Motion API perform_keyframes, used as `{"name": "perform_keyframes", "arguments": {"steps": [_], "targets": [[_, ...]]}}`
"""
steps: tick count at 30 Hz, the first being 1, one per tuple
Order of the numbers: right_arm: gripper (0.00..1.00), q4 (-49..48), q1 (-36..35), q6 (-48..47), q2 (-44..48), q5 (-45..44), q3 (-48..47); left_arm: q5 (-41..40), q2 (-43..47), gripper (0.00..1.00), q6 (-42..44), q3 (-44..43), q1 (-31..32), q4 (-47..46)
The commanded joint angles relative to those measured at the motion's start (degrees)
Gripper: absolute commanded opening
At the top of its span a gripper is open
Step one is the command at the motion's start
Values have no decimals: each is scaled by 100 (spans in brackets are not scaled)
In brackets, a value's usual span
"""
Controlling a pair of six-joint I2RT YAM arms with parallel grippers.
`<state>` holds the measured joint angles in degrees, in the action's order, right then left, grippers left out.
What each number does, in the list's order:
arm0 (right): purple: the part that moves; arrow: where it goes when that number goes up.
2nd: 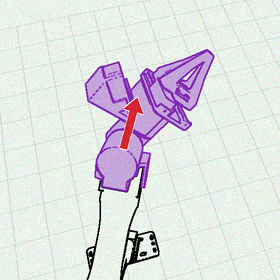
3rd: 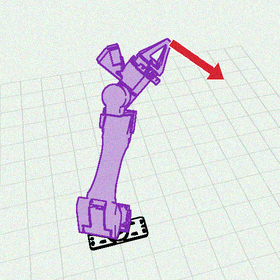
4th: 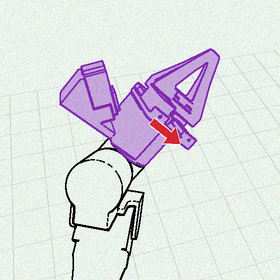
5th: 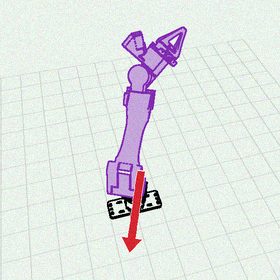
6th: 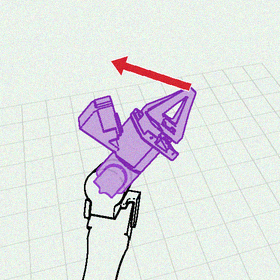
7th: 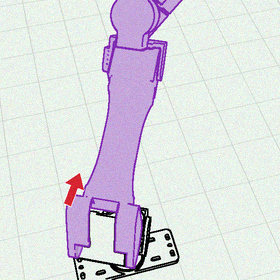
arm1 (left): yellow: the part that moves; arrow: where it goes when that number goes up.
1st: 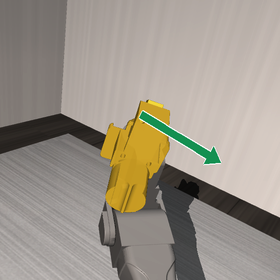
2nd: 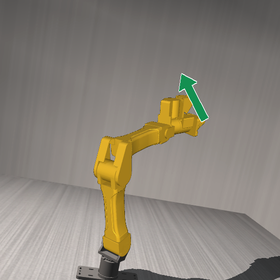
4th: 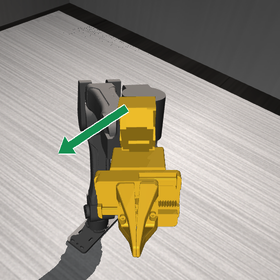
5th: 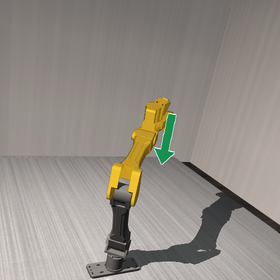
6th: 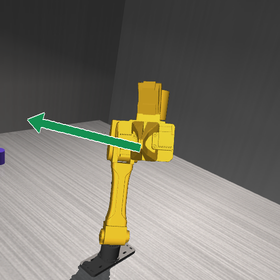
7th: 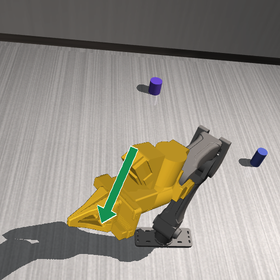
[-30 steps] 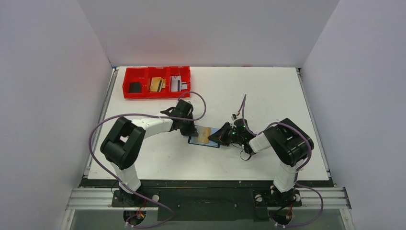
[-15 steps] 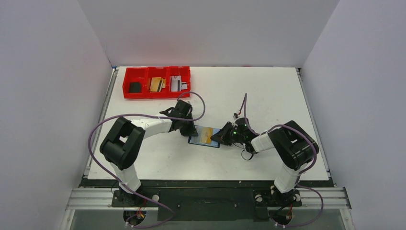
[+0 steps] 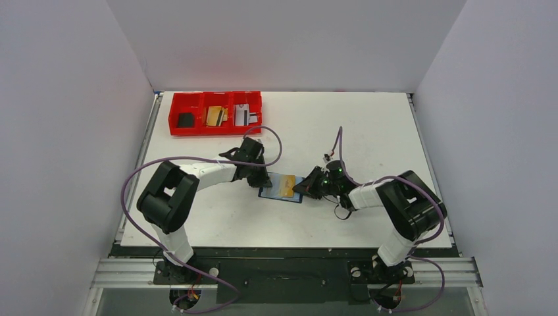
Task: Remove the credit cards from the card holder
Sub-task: Remove the credit card from the card holder.
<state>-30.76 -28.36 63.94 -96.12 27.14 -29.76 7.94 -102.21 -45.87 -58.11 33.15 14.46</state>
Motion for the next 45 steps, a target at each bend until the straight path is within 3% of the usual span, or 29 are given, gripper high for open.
{"name": "perform_keyframes", "arguments": {"steps": [1,22,27,29,35,45], "targets": [[0,-8,62,-193,259,-143,54,-568,-215,0,291,232,-71,850],[0,183,198,-272,539,3,88,-547,251,1,537,-350,-79,1257],[0,180,207,-202,571,165,-43,-475,510,19,717,-814,-80,1573],[0,163,207,-146,588,235,-100,-416,639,31,774,-954,-91,1670],[0,-47,226,127,583,446,-226,378,710,41,815,-1142,-246,1455],[0,-250,330,406,536,736,-342,1914,443,45,297,-862,-605,462]]}}
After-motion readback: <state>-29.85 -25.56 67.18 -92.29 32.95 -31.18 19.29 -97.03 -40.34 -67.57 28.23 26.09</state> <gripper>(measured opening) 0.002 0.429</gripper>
